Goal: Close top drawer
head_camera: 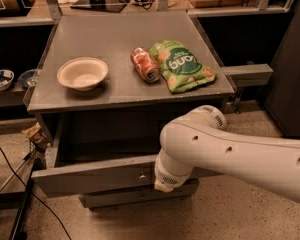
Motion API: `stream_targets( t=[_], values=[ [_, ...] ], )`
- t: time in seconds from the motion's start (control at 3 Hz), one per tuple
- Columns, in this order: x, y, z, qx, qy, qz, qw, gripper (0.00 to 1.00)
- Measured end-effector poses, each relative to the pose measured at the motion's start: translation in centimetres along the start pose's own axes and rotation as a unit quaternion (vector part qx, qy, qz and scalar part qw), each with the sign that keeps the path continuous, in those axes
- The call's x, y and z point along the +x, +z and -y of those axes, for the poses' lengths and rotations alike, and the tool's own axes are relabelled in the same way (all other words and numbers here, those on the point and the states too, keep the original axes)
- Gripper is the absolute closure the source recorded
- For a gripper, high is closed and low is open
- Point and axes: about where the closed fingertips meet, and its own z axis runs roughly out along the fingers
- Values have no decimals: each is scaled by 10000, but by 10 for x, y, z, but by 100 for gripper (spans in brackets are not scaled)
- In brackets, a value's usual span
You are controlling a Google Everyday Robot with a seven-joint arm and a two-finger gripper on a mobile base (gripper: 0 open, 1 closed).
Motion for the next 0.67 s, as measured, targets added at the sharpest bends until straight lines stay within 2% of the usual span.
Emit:
stream_targets(
  t=[0.67],
  values=[
    [0,0,0,0,-1,-1,10000,51]
  ],
)
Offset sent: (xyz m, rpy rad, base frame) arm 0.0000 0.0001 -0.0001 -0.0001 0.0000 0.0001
